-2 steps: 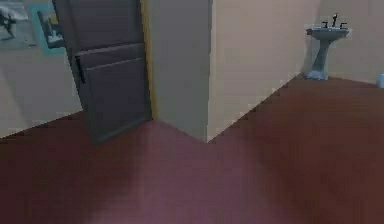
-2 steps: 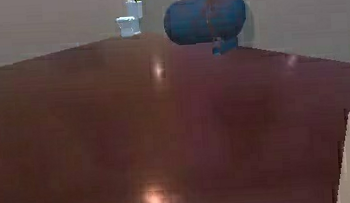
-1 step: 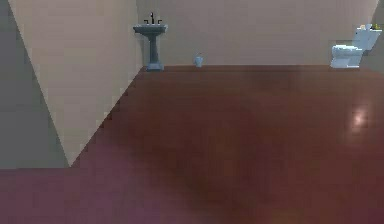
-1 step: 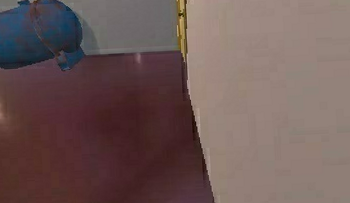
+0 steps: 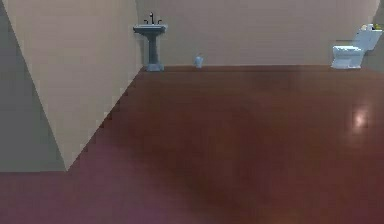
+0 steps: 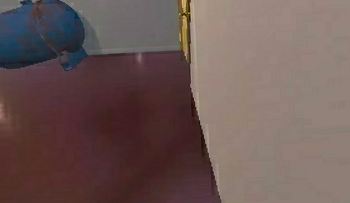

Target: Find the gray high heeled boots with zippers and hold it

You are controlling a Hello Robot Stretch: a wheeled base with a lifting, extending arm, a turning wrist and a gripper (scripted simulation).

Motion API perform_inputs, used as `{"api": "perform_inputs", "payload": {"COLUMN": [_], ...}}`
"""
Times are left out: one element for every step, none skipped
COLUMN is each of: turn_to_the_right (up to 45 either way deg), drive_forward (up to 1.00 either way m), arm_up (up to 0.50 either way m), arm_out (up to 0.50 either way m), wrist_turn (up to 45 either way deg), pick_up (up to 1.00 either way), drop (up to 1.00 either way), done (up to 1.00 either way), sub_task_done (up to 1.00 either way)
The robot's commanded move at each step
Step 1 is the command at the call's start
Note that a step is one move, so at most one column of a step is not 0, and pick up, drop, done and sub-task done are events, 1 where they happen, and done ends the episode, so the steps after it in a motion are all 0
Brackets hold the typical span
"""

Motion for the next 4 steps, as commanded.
{"api": "perform_inputs", "payload": {"turn_to_the_right": [-45.0, -33.0, 0.0, 0.0], "drive_forward": [0.0, 0.0, 1.0, 0.8], "arm_up": [0.0, 0.0, 0.0, 0.0], "arm_out": [0.0, 0.0, 0.0, 0.0], "wrist_turn": [0.0, 0.0, 0.0, 0.0], "pick_up": [0.0, 0.0, 0.0, 0.0], "drop": [0.0, 0.0, 0.0, 0.0], "done": [0.0, 0.0, 0.0, 0.0], "sub_task_done": [0.0, 0.0, 0.0, 0.0]}}
